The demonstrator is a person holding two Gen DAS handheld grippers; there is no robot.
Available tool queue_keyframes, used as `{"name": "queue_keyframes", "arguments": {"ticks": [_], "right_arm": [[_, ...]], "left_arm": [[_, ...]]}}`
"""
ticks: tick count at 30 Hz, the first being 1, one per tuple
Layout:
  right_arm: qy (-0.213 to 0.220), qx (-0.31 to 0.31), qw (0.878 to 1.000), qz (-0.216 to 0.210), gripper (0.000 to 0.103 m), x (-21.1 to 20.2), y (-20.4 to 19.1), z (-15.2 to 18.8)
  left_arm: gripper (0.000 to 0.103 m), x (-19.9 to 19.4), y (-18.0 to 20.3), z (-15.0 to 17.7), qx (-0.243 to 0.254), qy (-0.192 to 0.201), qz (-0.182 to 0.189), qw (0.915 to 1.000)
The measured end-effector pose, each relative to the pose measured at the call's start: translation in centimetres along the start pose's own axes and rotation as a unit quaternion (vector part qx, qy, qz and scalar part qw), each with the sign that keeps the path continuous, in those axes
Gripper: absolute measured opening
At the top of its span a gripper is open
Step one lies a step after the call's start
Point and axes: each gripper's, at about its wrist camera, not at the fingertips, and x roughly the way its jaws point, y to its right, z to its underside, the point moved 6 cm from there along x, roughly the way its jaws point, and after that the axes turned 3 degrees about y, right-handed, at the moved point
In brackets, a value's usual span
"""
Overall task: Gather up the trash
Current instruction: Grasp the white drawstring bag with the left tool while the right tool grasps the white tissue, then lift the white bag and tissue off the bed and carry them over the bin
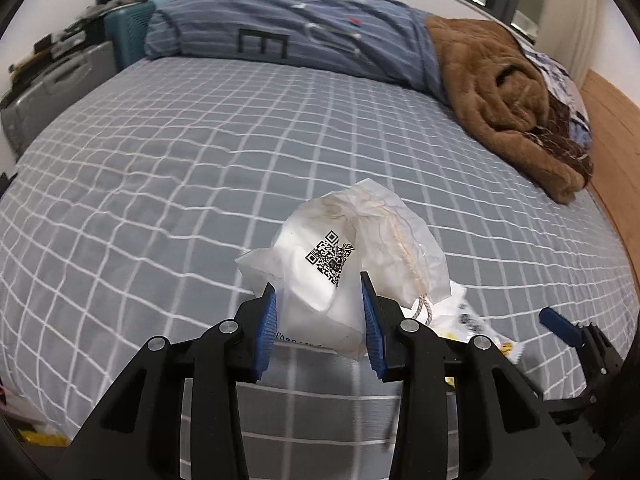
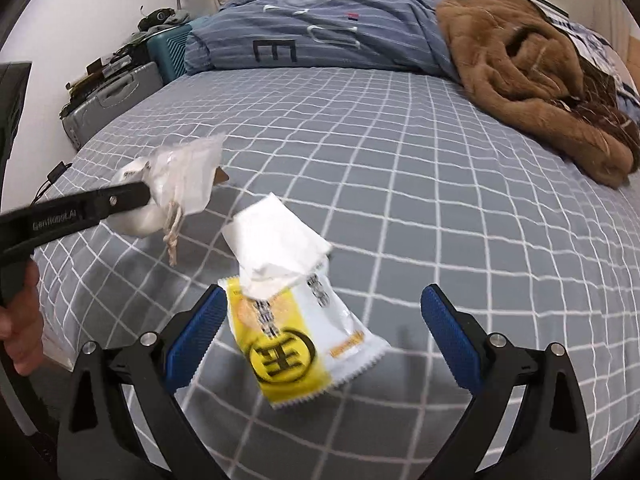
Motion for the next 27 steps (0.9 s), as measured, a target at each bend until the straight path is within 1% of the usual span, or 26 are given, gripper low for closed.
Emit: {"name": "queue_keyframes", "arguments": {"ticks": [3, 4, 6, 11, 14, 17, 19, 23, 25, 26, 27], "right_arm": [[-0.001, -0.001, 1.000, -0.001, 0.093, 1.1, -0.7, -1.2], [-0.004, -0.001, 1.000, -0.002, 0.089, 1.4, -0.9, -1.5], [-0.024, -0.002, 1.000, -0.011, 0.088, 2.8, -1.7, -2.0], [-0.051, -0.028, 0.998, -0.016, 0.087, 5.2, -3.1, -3.1], [-0.083, -0.034, 0.996, -0.022, 0.087, 7.0, -3.8, -3.2], [-0.105, -0.043, 0.993, -0.019, 0.086, 8.5, -4.5, -3.0], [-0.119, -0.045, 0.992, -0.023, 0.076, 9.2, -4.8, -2.9], [-0.138, -0.040, 0.989, -0.016, 0.063, 10.4, -4.7, -2.5], [-0.141, -0.032, 0.989, -0.013, 0.053, 10.6, -4.3, -2.3], [-0.142, -0.025, 0.989, -0.013, 0.051, 10.5, -4.1, -2.4], [-0.144, -0.021, 0.989, -0.016, 0.046, 10.4, -4.0, -2.4]], "left_arm": [[0.037, -0.2, -1.2, -0.3, -0.006, 0.005, -0.010, 0.9999], [0.037, -0.2, -1.7, -0.5, -0.008, 0.007, -0.016, 0.9998], [0.037, -0.2, -2.6, -0.7, -0.010, 0.010, -0.025, 0.9996], [0.037, 0.3, -4.7, -1.0, -0.021, 0.007, -0.040, 0.9990], [0.037, 0.7, -5.9, -1.1, -0.030, 0.004, -0.047, 0.9984], [0.037, 0.8, -6.3, -1.1, -0.032, 0.003, -0.050, 0.9982], [0.037, 0.9, -6.3, -1.2, -0.034, 0.003, -0.050, 0.9982], [0.037, 1.1, -6.1, -1.2, -0.034, 0.001, -0.049, 0.9982], [0.037, 1.1, -6.0, -1.2, -0.034, 0.000, -0.048, 0.9983], [0.037, 1.2, -5.9, -1.1, -0.033, 0.000, -0.048, 0.9983], [0.037, 1.2, -5.8, -1.1, -0.033, -0.001, -0.048, 0.9983]]}}
